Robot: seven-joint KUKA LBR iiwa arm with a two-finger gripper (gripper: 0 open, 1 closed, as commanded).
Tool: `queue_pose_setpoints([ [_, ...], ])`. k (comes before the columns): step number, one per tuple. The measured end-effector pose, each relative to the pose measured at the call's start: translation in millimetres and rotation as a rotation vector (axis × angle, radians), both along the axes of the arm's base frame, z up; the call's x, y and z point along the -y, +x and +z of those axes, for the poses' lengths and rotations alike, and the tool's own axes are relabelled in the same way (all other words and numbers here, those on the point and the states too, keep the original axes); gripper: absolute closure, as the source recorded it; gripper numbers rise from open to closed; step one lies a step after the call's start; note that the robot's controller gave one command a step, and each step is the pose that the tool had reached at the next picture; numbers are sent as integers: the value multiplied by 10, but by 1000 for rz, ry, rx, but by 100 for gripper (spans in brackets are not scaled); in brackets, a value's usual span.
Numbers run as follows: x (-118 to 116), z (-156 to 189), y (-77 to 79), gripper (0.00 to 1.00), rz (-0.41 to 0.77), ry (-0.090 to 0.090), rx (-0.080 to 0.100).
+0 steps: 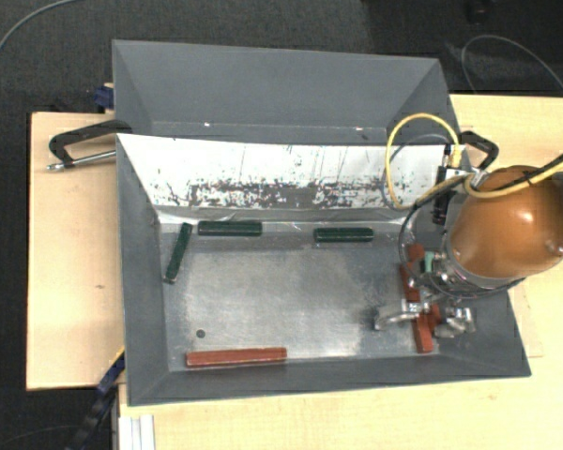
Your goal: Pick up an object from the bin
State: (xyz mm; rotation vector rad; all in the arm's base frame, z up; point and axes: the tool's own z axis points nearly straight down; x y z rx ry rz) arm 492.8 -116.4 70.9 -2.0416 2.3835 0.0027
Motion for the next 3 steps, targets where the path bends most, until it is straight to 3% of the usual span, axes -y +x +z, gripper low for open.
queue_pose_setpoints([
  [1, 7, 3, 0, 100, 0, -1, 0],
  [2, -1, 0, 0, 0, 0, 0, 0],
  [3, 7, 3, 0, 100, 0, -1, 0],
])
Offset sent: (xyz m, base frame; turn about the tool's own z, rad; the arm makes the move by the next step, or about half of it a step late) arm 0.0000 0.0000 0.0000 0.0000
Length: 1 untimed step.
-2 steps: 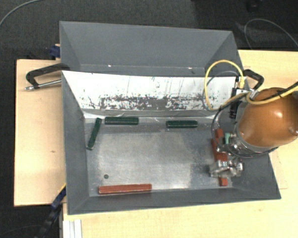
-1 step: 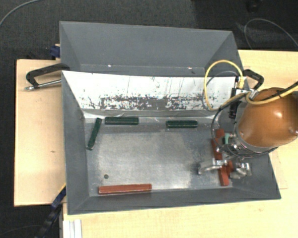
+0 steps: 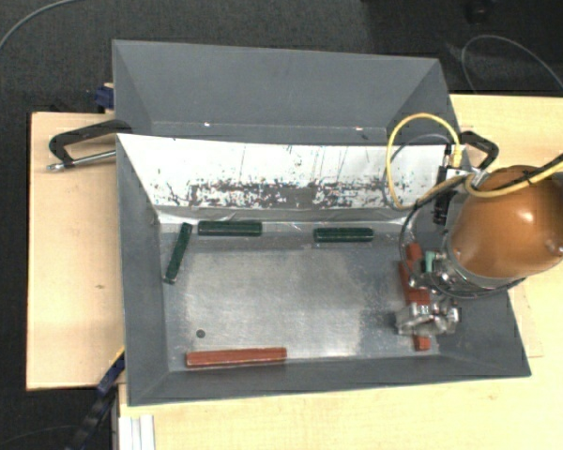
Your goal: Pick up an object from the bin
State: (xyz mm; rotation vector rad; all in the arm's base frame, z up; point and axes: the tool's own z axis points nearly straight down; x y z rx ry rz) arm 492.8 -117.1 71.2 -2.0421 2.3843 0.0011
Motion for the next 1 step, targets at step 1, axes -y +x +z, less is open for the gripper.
queue_pose_setpoints([
  [1, -11, -5, -3, 0, 0, 2, -1],
])
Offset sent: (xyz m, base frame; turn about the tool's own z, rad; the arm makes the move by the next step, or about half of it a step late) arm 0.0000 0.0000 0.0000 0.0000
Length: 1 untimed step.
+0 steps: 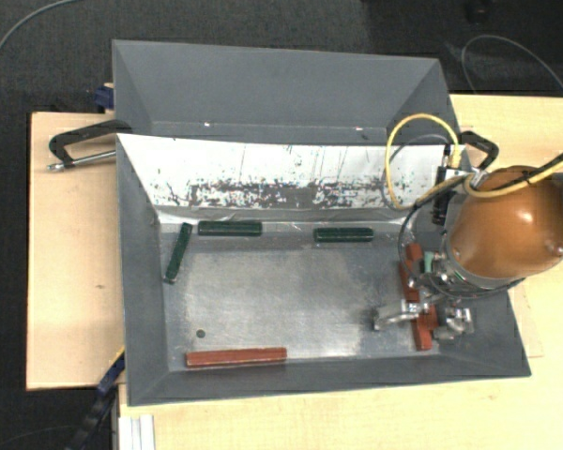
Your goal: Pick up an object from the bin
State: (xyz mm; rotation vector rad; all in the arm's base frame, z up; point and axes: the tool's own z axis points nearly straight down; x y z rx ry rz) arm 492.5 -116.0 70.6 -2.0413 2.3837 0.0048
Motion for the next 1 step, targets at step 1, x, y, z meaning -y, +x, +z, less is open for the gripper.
queue_pose_setpoints([
  [1, 7, -1, -3, 100, 2, -2, -1],
])
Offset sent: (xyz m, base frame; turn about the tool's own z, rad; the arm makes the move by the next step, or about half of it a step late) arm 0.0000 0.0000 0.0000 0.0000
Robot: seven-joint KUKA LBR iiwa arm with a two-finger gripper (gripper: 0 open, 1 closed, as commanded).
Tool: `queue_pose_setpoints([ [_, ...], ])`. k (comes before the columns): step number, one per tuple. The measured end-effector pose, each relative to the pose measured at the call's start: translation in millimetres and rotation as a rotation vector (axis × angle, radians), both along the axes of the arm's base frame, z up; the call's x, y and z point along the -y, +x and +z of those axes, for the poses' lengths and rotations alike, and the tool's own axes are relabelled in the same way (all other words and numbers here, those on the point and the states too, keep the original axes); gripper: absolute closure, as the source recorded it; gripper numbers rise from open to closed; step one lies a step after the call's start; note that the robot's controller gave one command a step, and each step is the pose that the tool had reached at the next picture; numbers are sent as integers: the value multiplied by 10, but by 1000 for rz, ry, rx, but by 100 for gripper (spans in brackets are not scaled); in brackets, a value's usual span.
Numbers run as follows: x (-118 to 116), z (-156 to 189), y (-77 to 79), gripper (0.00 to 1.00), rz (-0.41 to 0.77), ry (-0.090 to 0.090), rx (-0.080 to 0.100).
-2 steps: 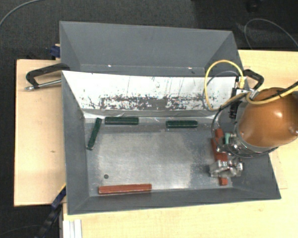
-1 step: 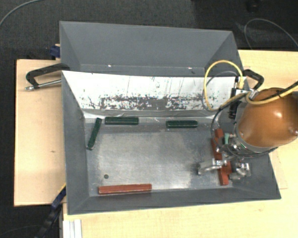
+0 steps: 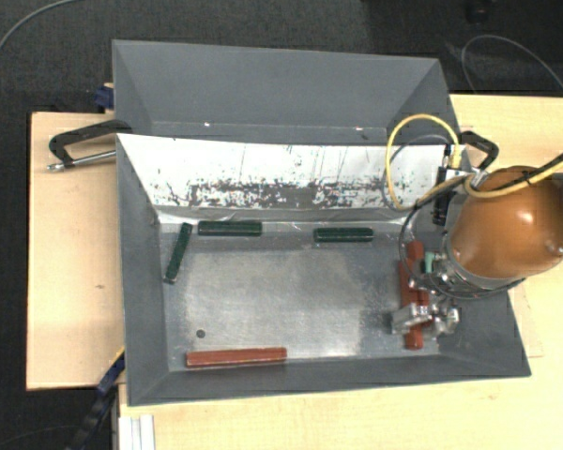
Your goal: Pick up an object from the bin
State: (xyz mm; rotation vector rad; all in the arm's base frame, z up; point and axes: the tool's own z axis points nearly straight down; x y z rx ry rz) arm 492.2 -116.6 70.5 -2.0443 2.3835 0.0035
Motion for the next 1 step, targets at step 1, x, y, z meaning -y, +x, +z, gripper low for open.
queue_pose_setpoints([
  [1, -231, 1939, 145, 100, -26, -3, 14],
])
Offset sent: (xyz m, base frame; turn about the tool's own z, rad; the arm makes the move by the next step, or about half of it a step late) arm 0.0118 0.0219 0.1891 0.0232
